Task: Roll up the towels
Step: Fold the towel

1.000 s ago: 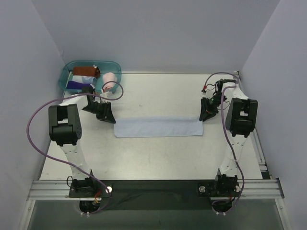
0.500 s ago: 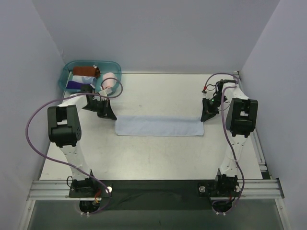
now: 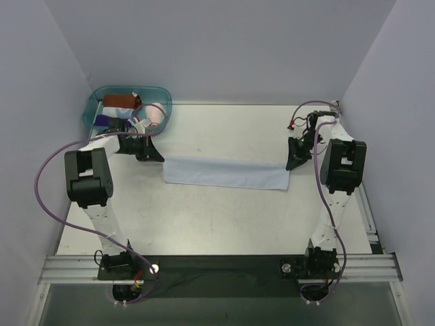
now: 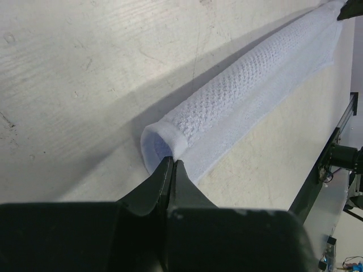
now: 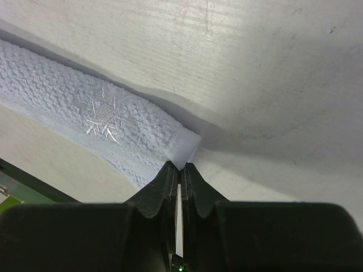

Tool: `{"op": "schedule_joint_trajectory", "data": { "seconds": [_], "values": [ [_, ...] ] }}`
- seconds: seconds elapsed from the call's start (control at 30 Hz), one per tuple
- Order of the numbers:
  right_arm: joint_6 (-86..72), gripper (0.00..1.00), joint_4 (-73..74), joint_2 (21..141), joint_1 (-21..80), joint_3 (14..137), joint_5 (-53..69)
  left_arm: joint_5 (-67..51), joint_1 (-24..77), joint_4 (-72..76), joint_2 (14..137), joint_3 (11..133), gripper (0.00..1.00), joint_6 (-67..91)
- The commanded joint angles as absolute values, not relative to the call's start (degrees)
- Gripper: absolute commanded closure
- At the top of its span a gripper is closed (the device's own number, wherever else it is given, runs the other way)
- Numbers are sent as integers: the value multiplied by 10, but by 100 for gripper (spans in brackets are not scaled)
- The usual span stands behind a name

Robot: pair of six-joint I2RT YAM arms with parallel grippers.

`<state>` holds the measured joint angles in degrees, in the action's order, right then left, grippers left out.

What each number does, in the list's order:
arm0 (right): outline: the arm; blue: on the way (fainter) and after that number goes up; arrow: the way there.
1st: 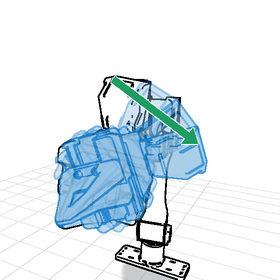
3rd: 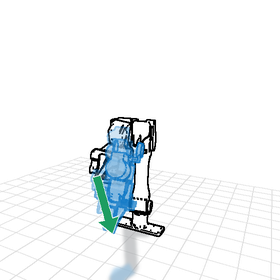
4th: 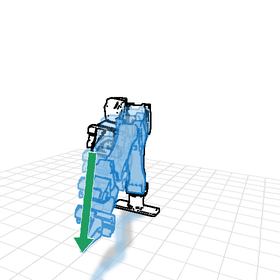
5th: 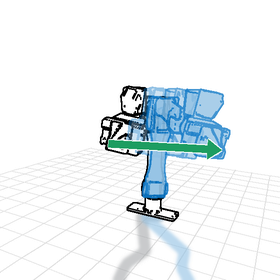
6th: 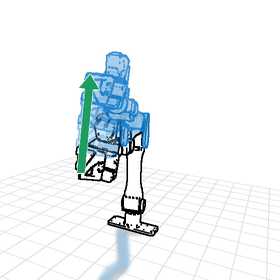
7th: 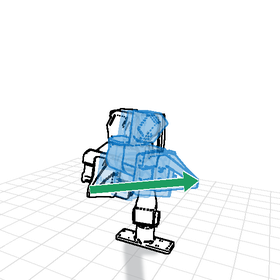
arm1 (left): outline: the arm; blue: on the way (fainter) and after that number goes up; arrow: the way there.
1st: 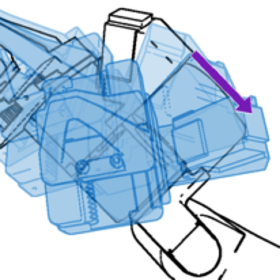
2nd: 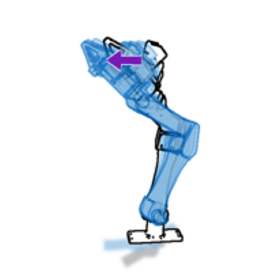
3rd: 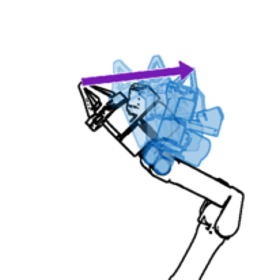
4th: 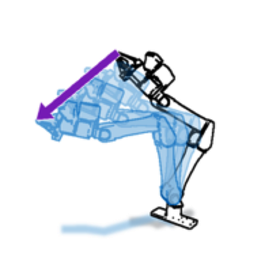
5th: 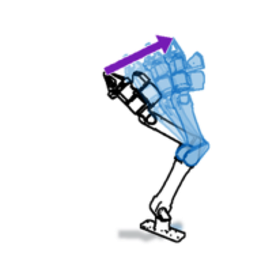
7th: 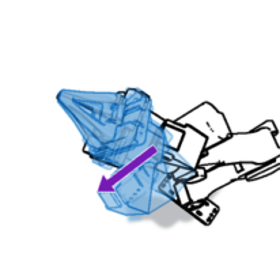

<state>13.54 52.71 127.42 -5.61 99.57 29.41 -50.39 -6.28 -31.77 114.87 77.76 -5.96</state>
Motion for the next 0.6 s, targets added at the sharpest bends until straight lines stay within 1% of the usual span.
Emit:
{"op": "schedule_joint_trajectory", "data": {
  "seconds": [0.0,0.37,0.4,0.43,0.47,0.57],
  "values": [
    [146,100,558,1283,-64,1014,281,-543,-78,-252,1126,768,100,-46],
    [138,100,558,1301,-60,1029,289,-526,-62,-225,1169,801,100,-18],
    [135,95,558,1303,-60,1032,289,-519,-61,-226,1182,805,100,-15],
    [134,88,558,1307,-61,1034,289,-514,-61,-226,1189,809,92,-15],
    [133,74,558,1308,-60,1038,294,-507,-58,-226,1195,817,86,-14],
    [130,60,557,1305,-60,1041,294,-494,-54,-226,1210,828,74,-11]
  ]
}}
